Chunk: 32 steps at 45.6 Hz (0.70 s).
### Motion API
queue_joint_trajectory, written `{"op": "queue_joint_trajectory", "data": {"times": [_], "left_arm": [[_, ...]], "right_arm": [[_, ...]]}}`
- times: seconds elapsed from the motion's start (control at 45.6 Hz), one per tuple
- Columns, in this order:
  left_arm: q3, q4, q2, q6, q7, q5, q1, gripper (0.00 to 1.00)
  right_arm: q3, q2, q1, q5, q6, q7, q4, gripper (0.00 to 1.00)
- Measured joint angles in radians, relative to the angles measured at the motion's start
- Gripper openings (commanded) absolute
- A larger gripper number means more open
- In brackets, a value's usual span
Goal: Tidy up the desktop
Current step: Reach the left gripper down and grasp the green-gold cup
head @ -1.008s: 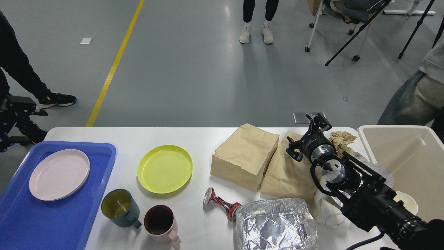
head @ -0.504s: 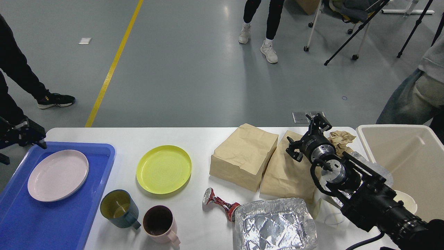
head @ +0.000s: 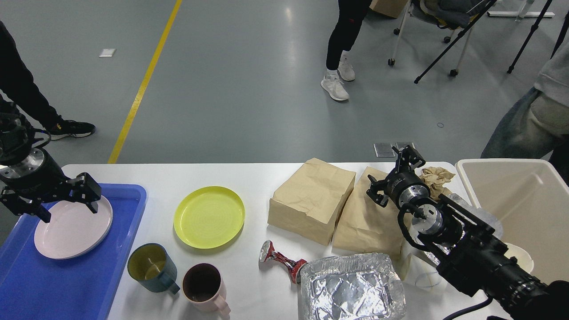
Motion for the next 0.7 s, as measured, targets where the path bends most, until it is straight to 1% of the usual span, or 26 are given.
{"op": "queue_joint_trajectory", "data": {"times": [0.351,0.482,0.701], "left_arm": [[-0.019,-0.181,-0.08,0.0,-0.003,0.008,-0.036,0.96],[-0.041,-0.195,-0.133,0.0,-0.001,0.008,-0.026,0.96],[-0.04,-0.187,-0.202,0.0,0.0,0.008,-0.005,0.96]], "right_arm": [[0.0,0.0,0.0,0.0,0.0,0.0,0.0,1.0],[0.0,0.0,0.0,0.0,0.0,0.0,0.0,1.0],[0.0,0.0,0.0,0.0,0.0,0.0,0.0,1.0]]}}
